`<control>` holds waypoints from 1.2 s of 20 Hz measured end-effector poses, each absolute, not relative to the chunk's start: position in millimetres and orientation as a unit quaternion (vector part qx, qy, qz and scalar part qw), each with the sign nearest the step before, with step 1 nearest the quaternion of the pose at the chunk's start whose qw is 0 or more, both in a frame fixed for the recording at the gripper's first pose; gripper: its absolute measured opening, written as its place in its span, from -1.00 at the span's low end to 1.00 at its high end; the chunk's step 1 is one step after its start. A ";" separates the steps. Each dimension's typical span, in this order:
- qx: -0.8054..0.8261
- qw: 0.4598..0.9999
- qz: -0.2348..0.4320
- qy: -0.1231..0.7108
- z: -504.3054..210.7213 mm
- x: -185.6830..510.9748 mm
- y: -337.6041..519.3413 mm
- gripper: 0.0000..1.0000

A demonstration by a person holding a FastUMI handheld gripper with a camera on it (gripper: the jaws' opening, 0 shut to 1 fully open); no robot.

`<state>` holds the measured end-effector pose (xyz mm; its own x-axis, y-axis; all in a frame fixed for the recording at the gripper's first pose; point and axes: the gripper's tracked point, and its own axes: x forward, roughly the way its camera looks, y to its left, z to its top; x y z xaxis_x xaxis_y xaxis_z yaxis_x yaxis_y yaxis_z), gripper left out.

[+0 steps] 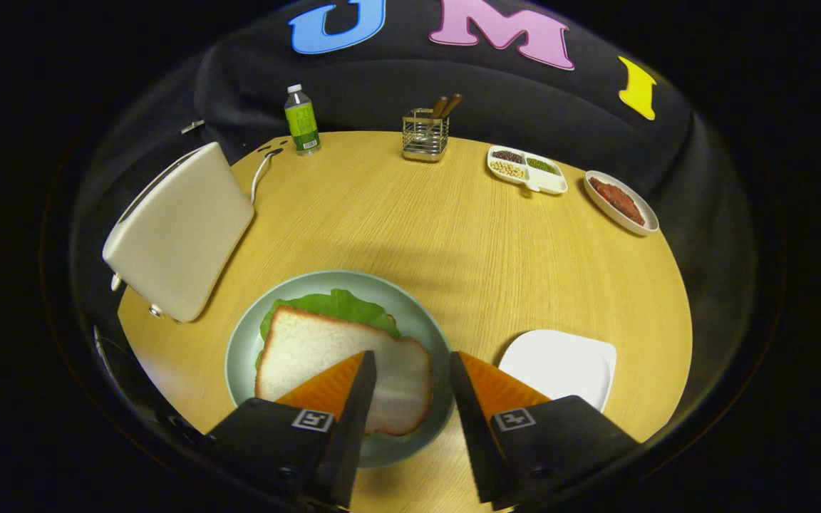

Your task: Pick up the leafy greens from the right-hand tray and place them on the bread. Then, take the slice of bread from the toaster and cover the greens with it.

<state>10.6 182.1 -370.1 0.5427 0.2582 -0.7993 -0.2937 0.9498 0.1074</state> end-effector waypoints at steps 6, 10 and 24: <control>-0.034 0.888 0.152 0.434 -357.0 14.4 175.6 0.97; -0.032 0.898 0.156 0.410 -336.9 16.9 174.4 0.97; 0.014 0.948 0.197 0.250 -166.5 24.5 161.7 0.97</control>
